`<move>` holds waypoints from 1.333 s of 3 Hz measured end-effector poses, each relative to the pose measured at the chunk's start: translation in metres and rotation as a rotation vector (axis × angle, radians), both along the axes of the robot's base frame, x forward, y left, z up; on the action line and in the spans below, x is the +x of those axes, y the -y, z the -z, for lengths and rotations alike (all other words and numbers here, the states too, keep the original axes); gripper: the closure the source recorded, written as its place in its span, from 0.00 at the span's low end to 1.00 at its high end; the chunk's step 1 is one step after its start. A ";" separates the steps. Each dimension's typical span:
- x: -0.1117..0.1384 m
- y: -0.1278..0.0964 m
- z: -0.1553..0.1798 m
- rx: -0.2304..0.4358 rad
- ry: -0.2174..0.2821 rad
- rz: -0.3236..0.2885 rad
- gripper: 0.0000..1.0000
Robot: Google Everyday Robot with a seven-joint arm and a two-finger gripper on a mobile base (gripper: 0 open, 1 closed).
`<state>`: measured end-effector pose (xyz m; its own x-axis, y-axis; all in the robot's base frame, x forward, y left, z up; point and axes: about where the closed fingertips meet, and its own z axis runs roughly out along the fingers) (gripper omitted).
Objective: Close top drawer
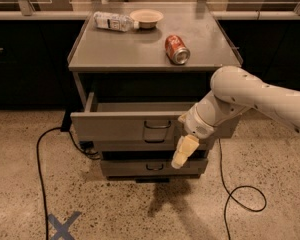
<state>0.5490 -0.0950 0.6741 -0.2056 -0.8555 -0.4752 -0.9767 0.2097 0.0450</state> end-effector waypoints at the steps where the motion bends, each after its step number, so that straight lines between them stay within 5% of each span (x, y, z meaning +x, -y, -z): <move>1: 0.006 0.001 0.005 -0.008 -0.013 0.008 0.00; 3: 0.067 0.025 0.017 -0.020 0.025 0.104 0.00; 4: 0.066 0.024 0.018 -0.020 0.023 0.101 0.00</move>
Offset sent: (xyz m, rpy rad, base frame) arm 0.0592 -0.0209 -0.0216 -0.0201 -0.0076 -0.0881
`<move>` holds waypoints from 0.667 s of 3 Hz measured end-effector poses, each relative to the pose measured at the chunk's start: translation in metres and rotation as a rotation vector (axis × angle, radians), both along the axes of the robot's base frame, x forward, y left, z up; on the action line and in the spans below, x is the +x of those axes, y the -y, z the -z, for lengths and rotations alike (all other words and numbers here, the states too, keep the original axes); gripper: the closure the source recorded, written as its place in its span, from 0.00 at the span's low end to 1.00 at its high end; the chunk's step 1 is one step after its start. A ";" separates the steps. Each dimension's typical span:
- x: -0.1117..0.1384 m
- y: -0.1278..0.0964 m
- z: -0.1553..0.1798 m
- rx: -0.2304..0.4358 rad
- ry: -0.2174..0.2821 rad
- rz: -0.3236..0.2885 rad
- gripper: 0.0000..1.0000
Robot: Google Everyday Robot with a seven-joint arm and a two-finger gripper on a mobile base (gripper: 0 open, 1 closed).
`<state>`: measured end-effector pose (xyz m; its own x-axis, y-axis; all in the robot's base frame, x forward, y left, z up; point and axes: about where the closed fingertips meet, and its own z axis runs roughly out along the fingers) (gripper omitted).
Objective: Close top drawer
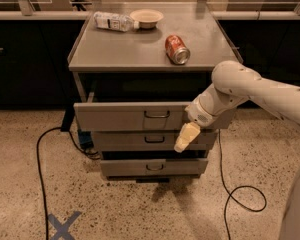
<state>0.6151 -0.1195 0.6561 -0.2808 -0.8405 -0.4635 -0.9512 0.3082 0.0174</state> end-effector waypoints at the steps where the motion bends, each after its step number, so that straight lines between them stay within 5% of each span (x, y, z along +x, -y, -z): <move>1: 0.020 0.007 0.009 0.004 -0.014 0.026 0.00; 2: 0.080 0.002 0.020 0.023 0.000 0.047 0.00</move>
Offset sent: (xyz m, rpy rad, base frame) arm 0.1075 -0.0157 -0.0225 0.0281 -0.0007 -0.0881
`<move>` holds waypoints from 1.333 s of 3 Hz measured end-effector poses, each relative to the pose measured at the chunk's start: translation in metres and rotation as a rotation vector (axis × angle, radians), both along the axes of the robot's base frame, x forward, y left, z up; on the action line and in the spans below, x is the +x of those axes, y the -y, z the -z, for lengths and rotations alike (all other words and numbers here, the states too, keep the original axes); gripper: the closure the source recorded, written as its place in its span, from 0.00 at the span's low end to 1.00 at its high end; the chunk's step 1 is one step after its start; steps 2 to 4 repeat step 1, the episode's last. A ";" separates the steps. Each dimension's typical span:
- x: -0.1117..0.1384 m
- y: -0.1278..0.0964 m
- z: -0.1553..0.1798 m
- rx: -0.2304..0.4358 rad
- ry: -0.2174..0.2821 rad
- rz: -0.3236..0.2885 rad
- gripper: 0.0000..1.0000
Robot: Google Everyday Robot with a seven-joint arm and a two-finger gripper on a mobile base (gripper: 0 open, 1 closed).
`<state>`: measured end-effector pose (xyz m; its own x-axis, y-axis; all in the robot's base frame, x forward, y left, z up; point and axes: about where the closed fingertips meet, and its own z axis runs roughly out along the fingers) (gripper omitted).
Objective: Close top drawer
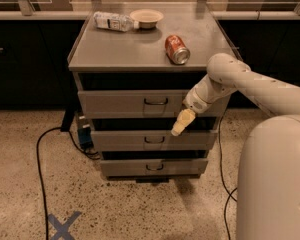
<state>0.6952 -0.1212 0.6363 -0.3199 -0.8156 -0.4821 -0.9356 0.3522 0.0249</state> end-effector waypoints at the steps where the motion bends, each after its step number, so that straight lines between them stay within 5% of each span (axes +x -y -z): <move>1: 0.000 0.000 0.000 0.000 0.000 0.000 0.00; 4: 0.000 0.000 0.000 0.000 0.000 0.000 0.00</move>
Offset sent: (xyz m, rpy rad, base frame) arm 0.0000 0.0000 0.0000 0.0000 0.0000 0.0000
